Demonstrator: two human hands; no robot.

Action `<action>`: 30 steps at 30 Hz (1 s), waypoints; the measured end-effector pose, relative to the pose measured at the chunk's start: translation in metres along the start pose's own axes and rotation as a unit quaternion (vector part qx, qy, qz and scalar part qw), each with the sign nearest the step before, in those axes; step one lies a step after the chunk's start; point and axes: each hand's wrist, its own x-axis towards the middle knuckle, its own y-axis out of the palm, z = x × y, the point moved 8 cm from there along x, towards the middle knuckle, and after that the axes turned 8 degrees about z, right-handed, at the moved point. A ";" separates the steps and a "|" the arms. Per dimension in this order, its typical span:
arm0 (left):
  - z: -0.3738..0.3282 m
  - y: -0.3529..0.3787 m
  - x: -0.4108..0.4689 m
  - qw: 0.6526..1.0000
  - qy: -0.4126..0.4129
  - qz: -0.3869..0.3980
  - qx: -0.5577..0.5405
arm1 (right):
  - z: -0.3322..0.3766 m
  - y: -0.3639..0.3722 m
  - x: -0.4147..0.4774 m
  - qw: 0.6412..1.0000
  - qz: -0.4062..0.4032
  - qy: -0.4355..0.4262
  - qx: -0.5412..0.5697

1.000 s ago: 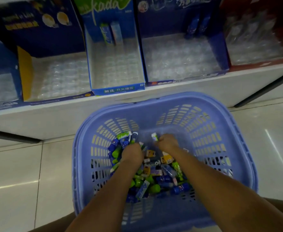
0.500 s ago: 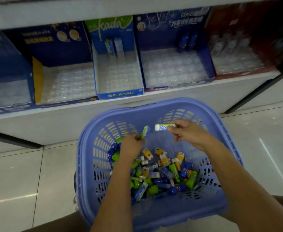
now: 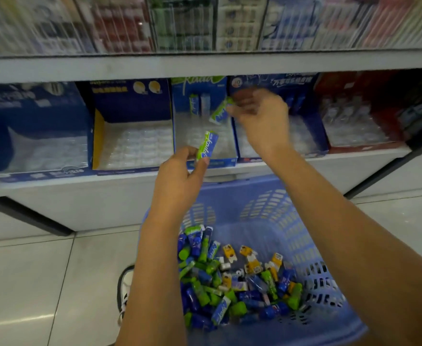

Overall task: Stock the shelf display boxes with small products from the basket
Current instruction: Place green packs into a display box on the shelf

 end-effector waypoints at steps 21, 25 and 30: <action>0.013 0.000 0.010 0.998 -0.053 -0.009 0.017 | -0.011 0.103 0.108 0.969 0.175 -0.043 -0.166; 0.013 -0.001 0.010 0.999 -0.053 -0.007 0.002 | -0.014 0.104 0.115 0.968 0.206 -0.037 -0.140; 0.012 -0.001 0.010 0.999 -0.052 -0.009 -0.001 | -0.021 0.106 0.120 0.960 0.249 -0.017 -0.129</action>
